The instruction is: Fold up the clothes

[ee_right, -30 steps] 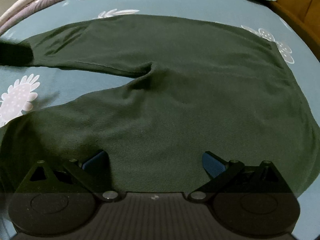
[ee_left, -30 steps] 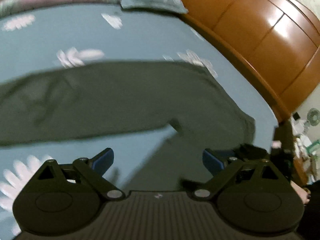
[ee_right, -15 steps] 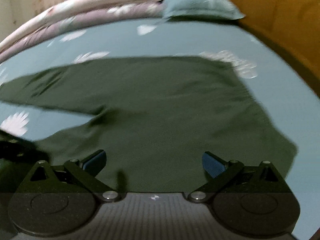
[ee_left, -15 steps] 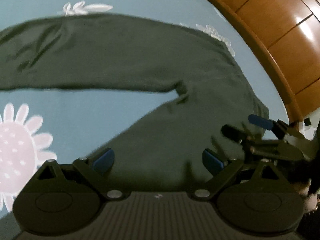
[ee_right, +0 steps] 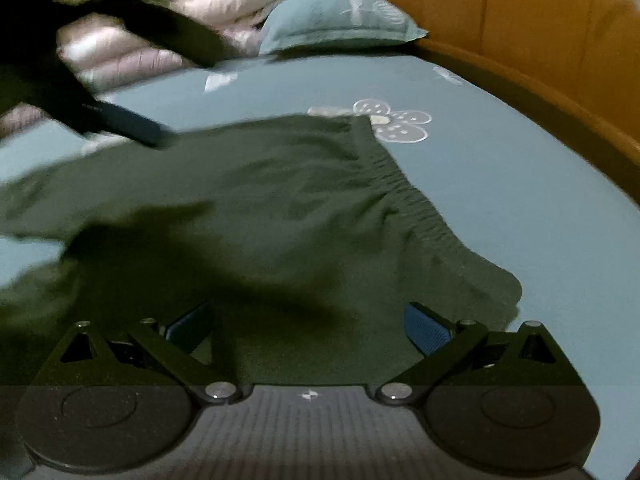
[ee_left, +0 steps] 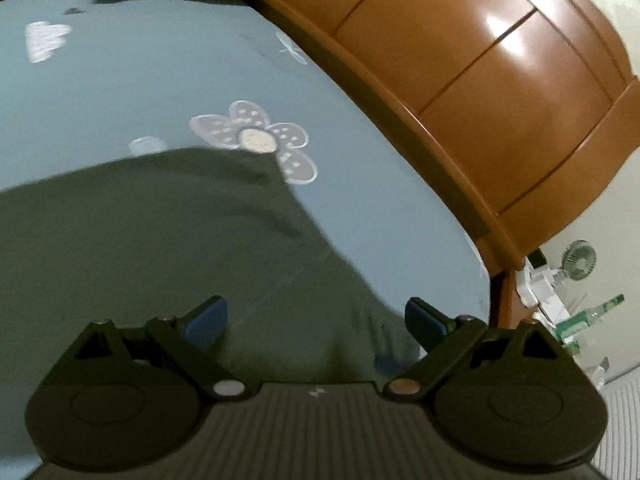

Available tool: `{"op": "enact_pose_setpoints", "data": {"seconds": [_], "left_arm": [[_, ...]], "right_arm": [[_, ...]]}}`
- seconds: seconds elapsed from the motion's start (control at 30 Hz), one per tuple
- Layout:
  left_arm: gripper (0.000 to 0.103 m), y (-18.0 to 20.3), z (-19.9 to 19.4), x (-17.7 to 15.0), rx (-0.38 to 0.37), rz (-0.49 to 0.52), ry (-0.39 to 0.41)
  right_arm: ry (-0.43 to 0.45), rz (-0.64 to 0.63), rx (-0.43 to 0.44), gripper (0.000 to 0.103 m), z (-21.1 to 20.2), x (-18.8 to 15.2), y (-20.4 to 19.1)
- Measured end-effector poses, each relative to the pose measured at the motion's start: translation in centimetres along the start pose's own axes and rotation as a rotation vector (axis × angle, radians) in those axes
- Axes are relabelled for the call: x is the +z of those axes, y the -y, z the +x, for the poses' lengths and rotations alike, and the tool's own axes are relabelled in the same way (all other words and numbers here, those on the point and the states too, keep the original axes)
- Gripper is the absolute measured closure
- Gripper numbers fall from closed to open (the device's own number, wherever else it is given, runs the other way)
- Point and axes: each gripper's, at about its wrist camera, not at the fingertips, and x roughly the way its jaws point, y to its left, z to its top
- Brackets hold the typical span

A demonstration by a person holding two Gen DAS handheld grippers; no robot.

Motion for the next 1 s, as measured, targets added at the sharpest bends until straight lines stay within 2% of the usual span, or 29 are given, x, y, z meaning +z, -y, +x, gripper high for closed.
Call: {"op": "enact_pose_setpoints", "data": {"seconds": [0.07,0.13,0.37,0.5,0.6,0.77,0.9,1.0], "left_arm": [[0.008,0.5,2.4,1.6,-0.021,0.023,-0.014],[0.008,0.6,4.3,2.7,-0.011,0.024,-0.014],[0.008,-0.9,8.4,5.0,0.015,-0.041,-0.032],[0.008,-1.8,10.6,6.0,0.039,-0.070,-0.048],[0.006,-2.6,11.3,6.9,0.035,-0.085,-0.019],[0.006,-2.4,12.5,8.9,0.100,-0.059,0.005],[0.007,-1.8,12.0,9.5,0.148,-0.066,-0.001],[0.007,-0.4,10.0,8.5,0.120,-0.027,-0.038]], "right_arm": [[0.001,0.041,0.032,0.000,-0.1,0.0,0.6],[0.005,0.031,0.029,0.000,0.1,0.0,0.6],[0.013,-0.093,-0.023,0.000,0.2,-0.9,-1.0],[0.016,-0.068,-0.012,0.000,0.3,-0.7,-0.6],[0.013,-0.063,-0.014,0.000,0.3,-0.5,-0.6],[0.007,-0.072,-0.034,0.000,-0.1,-0.6,-1.1],[0.004,-0.057,-0.041,0.000,-0.5,-0.8,-1.3],[0.011,-0.034,-0.035,0.000,-1.0,-0.6,-1.1]]}}
